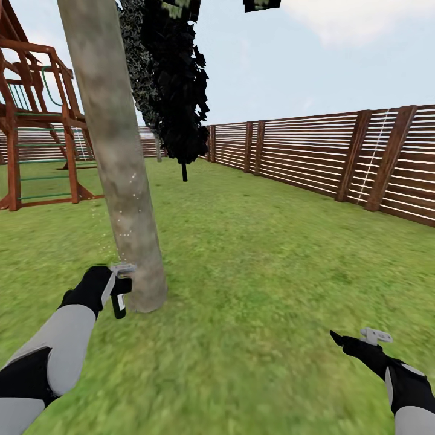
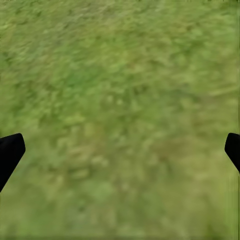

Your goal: In the garden, pick up the pesticide atomizer on the floor and spray pesticide onto both trees until each tree trunk is fully covered.

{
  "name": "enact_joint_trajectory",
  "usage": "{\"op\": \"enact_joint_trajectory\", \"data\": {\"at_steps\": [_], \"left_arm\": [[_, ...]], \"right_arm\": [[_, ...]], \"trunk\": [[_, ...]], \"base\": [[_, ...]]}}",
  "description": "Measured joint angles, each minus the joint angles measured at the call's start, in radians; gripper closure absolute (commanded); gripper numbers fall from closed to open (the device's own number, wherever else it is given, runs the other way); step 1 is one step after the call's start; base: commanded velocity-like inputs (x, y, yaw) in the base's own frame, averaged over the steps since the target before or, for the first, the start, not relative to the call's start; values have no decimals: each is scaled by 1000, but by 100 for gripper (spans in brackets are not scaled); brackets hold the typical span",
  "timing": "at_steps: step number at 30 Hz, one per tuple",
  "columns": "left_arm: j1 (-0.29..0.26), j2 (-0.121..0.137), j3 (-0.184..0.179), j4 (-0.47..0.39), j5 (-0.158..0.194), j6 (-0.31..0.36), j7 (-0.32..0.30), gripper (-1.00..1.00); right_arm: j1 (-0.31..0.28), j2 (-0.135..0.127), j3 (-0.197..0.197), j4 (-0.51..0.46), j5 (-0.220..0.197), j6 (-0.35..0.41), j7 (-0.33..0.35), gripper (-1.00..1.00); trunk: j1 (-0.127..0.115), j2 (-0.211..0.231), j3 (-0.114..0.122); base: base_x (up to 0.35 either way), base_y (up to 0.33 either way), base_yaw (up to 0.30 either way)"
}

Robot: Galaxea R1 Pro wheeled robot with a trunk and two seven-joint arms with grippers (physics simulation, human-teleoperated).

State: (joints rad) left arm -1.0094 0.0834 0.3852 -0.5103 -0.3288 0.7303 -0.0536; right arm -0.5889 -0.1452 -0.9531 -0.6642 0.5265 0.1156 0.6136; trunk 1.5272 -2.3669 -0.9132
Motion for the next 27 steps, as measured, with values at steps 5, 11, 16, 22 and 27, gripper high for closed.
{"op": "enact_joint_trajectory", "data": {"at_steps": [5, 11, 16, 22, 27], "left_arm": [[31, -2, -1, 47, 4, -19, 0, 100], [35, -2, -1, 104, 1, -47, 1, 100], [35, 20, 0, 106, -3, -73, 1, 100], [62, 48, 0, 104, 2, -89, 1, 100], [63, 47, 0, 105, 3, -106, 1, 100]], "right_arm": [[0, -1, 1, -1, 1, -4, 1, -100], [0, 0, 1, -3, 1, 3, 3, -100], [0, 0, 1, -3, 1, 7, 2, -100], [0, 1, 2, -3, 1, 6, 1, -100], [0, 1, 2, -3, 1, 6, 1, -100]], "trunk": [[0, 0, 0], [0, 0, 0], [0, 0, 0], [0, 0, 0], [0, 0, 0]], "base": [[0, -282, 0], [0, -307, 50], [0, -308, 234], [0, -280, 102], [9, -297, 172]]}}
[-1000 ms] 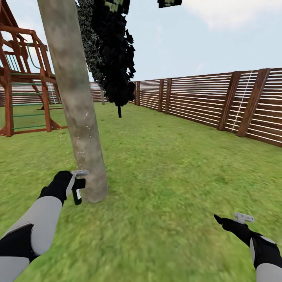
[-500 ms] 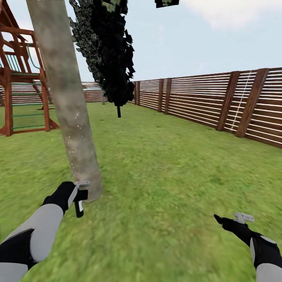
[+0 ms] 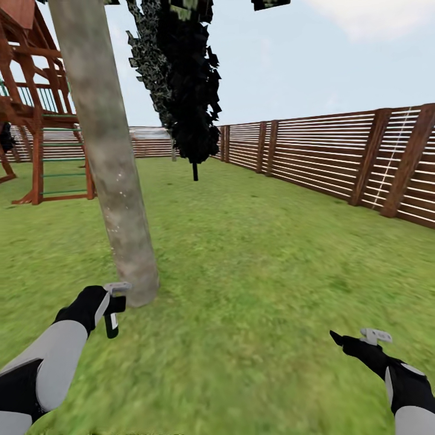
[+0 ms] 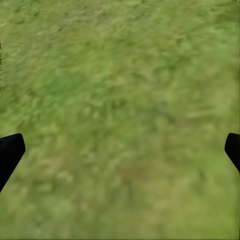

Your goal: In the garden, pick up the pesticide atomizer on the floor and spray pesticide onto both trees until each tree trunk is fully covered.

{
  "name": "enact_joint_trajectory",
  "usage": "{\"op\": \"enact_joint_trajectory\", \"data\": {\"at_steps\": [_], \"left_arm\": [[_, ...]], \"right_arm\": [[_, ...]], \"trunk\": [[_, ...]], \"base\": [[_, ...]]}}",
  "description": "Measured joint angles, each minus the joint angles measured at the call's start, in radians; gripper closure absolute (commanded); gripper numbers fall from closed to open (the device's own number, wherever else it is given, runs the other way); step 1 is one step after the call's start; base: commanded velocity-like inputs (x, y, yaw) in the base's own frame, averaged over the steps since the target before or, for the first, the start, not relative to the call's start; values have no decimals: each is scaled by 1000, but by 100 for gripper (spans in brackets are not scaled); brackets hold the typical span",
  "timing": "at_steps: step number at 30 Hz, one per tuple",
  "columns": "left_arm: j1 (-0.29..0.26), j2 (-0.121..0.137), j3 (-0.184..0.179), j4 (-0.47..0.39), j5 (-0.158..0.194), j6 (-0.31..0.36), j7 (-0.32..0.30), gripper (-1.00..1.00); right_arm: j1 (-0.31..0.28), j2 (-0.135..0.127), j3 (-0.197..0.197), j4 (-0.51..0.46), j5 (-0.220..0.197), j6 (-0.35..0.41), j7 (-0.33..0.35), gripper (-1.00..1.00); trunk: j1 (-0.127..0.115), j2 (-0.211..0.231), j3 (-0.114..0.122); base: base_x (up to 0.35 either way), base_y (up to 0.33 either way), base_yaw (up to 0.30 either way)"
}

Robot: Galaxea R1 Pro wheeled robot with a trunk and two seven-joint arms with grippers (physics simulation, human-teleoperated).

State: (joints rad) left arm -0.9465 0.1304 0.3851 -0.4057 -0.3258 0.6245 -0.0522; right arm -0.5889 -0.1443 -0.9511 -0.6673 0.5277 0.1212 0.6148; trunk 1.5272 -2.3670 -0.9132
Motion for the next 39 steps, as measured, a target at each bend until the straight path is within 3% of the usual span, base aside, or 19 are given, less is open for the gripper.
{"op": "enact_joint_trajectory", "data": {"at_steps": [6, 24, 31, 39], "left_arm": [[0, 1, 2, 1, 2, -51, 0, 100], [0, 0, 2, 1, 1, -55, 0, 100], [1, -2, 2, 21, 2, -55, 0, 100], [0, -2, 0, 13, 2, -54, 0, 100]], "right_arm": [[0, 0, 0, 1, 0, 0, -1, -100], [0, 0, 0, 1, 0, 0, -2, -100], [0, 0, 0, 0, 0, 0, -3, -100], [0, 0, -1, 1, 0, 0, -3, -100]], "trunk": [[0, 0, 0], [0, 0, 0], [0, 0, 0], [0, 0, 0]], "base": [[117, -300, 241], [211, -271, 243], [39, -321, 229], [0, -218, 21]]}}
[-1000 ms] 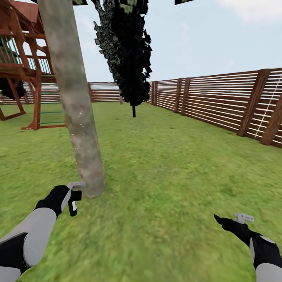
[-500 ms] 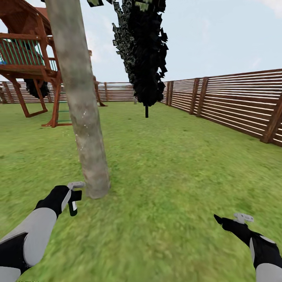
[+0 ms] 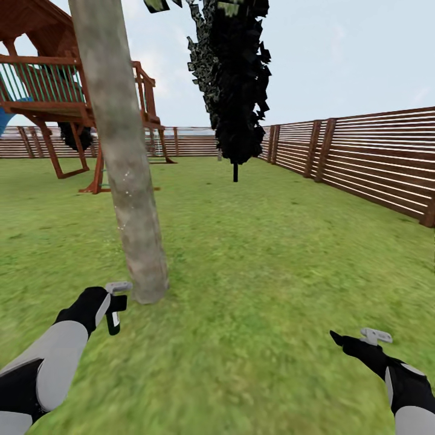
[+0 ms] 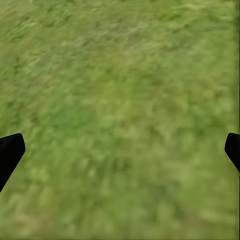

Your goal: In the garden, pick up the pesticide atomizer on the floor and spray pesticide onto both trees until each tree trunk is fully covered.

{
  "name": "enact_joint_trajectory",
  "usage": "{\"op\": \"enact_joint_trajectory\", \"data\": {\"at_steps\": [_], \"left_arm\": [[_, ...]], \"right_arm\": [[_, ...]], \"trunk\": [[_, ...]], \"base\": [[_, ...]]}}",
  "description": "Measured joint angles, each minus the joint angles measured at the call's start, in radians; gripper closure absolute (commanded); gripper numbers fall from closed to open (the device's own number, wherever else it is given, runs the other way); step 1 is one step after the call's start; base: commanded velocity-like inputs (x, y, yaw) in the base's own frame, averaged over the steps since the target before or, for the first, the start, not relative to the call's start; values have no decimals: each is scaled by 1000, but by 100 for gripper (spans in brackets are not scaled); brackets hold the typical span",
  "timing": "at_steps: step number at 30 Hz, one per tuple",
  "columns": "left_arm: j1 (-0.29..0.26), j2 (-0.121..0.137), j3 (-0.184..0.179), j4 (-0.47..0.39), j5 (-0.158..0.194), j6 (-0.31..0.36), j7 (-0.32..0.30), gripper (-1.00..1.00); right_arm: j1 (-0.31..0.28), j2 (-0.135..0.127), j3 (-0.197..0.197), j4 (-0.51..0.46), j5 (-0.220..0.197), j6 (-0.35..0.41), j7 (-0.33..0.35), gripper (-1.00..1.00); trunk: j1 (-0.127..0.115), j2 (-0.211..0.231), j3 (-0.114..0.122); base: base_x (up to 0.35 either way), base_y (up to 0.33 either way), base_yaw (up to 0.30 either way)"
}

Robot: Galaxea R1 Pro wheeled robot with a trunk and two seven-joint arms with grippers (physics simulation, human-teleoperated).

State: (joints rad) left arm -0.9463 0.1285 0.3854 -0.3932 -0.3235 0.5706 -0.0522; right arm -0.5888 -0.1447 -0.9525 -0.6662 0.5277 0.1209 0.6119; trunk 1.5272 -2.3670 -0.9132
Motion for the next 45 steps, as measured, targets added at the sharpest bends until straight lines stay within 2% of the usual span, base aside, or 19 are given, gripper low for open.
{"op": "enact_joint_trajectory", "data": {"at_steps": [6, 10, 13, 18, 22, 28, 41, 45], "left_arm": [[-7, -1, 0, -2, 0, 4, 13, 100], [-10, -23, -2, -4, 0, 6, 94, 100], [-10, -32, -5, -3, -1, 4, 118, 100], [-11, -34, -6, -8, -1, 0, 120, 100], [-11, -44, -7, -59, -2, 8, 121, 100], [-11, -45, -10, -65, -5, 9, 121, 100], [-10, -42, -23, -64, -7, 9, 121, 100], [-11, -38, -68, -61, -6, 20, 121, 100]], "right_arm": [[0, 0, 0, 0, 0, -5, -1, -100], [0, 0, 0, 0, 0, -6, 0, -100], [0, 0, 0, 0, 0, -6, 0, -100], [0, 0, 0, 0, 0, -6, 0, -100], [0, -1, 0, 0, 0, -6, 0, -100], [0, -1, 0, 0, 0, -7, -1, -100], [0, -1, 0, 0, 0, -8, 0, -100], [0, -1, 0, 0, -1, -9, 2, -100]], "trunk": [[0, 0, 0], [0, 0, 0], [0, 0, 0], [0, 0, 0], [0, 0, 0], [0, 0, 0], [0, 0, 0], [0, 0, 0]], "base": [[0, -8, 0], [0, 0, 0], [0, 0, 0], [41, 0, 0], [285, 0, 0], [316, 0, 0], [124, 0, 0], [12, 0, -147]]}}
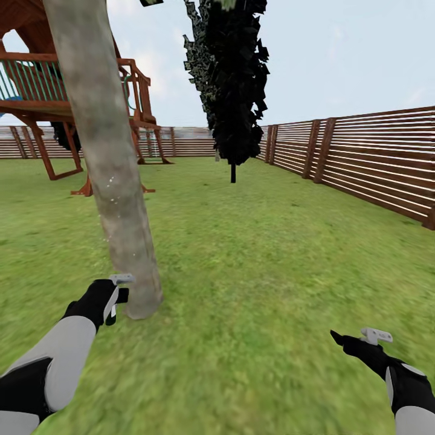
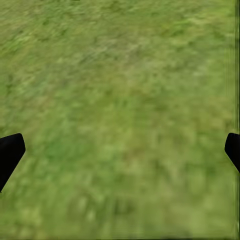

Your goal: In the garden, pick up the pesticide atomizer on the floor and spray pesticide onto both trees until each tree trunk is fully covered.

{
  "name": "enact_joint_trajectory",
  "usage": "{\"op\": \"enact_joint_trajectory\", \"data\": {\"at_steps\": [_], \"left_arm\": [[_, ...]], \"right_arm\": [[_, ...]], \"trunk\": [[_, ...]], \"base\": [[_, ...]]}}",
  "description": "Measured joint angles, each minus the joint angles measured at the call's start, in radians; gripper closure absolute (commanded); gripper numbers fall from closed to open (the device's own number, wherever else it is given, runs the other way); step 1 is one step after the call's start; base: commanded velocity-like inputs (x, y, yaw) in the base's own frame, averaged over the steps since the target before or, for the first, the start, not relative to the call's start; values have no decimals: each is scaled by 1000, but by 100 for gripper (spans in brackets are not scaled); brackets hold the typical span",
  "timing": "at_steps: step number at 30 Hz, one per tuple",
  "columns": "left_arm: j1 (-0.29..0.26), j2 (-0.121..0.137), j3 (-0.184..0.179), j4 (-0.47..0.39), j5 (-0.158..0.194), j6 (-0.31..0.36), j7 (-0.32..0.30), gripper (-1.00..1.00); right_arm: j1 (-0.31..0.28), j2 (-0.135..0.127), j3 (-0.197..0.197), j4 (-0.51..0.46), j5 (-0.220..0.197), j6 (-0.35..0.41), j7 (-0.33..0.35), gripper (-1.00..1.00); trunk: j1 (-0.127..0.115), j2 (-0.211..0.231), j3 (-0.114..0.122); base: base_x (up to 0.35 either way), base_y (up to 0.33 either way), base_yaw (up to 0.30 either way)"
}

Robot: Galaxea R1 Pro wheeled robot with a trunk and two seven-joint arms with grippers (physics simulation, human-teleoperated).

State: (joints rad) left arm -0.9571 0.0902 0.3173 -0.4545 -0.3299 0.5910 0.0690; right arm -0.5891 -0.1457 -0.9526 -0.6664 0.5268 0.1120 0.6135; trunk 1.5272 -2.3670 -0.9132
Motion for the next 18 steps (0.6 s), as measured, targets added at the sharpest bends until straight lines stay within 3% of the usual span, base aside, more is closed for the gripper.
{"op": "enact_joint_trajectory", "data": {"at_steps": [1, 3, 12, 15, 18], "left_arm": [[0, 2, -9, 1, -1, 76, -1, 100], [0, 11, -17, -3, -5, 153, -3, 100], [0, 29, -22, -18, -4, 181, -4, 100], [0, 36, -22, -126, 0, 198, -20, 100], [-1, 37, -21, -222, 2, 282, -30, 100]], "right_arm": [[0, 0, 0, 0, 0, 0, 0, -100], [0, 0, 0, -1, 1, 0, 0, -100], [0, 1, 0, -1, 1, 0, 0, -100], [0, 1, 0, -1, 1, 0, 0, -100], [0, 0, 0, -1, 1, 0, 0, -100]], "trunk": [[0, 0, 0], [0, 0, 0], [0, 0, 0], [0, 0, 0], [0, 0, 0]], "base": [[1, 0, -60], [1, 0, -23], [0, 0, -2], [0, 0, 0], [0, 0, 0]]}}
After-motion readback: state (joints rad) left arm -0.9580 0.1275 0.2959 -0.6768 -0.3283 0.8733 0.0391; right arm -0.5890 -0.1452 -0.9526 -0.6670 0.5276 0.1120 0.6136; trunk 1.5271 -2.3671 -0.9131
